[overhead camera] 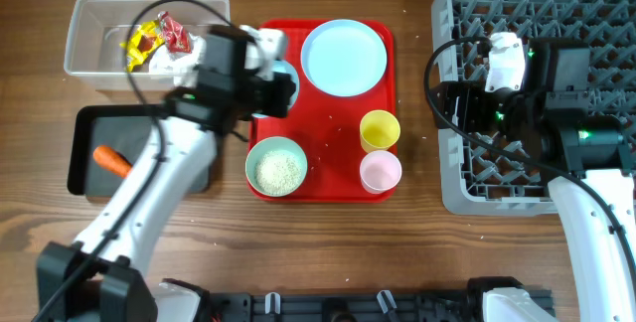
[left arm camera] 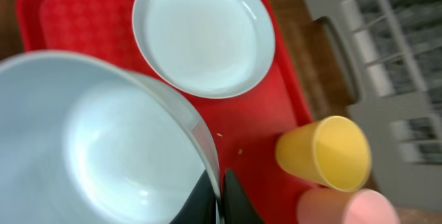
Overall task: Sort waste into correct bins and load items into the dishwasher rack
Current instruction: 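Return the empty blue bowl to the red tray with the left gripper, then grasp the green rice bowl with the left gripper and pour rice onto the black tray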
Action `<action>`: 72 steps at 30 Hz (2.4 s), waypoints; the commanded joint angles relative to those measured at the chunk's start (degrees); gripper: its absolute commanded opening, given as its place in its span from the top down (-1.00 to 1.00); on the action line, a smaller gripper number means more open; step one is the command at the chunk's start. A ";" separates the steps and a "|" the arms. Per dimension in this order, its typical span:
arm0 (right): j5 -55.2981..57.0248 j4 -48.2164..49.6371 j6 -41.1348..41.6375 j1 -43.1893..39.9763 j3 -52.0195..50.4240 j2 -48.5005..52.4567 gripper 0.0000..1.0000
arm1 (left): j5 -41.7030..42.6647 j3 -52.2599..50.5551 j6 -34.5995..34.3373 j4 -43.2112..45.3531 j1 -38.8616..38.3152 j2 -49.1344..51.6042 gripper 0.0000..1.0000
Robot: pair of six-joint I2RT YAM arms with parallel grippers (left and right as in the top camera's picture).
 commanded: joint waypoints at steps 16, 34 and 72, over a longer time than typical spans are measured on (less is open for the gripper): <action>0.52 0.00 -0.72 0.17 1.05 0.07 -1.00 | -15.39 4.50 -0.61 -6.84 -8.31 6.54 -0.18; 0.50 -0.04 -0.66 0.17 1.05 0.07 -1.00 | -7.80 -14.34 -1.46 -10.49 -16.63 6.38 0.26; 0.50 -0.07 -0.55 0.20 1.05 0.07 -0.99 | 47.65 -5.68 6.67 -12.72 51.30 8.35 0.92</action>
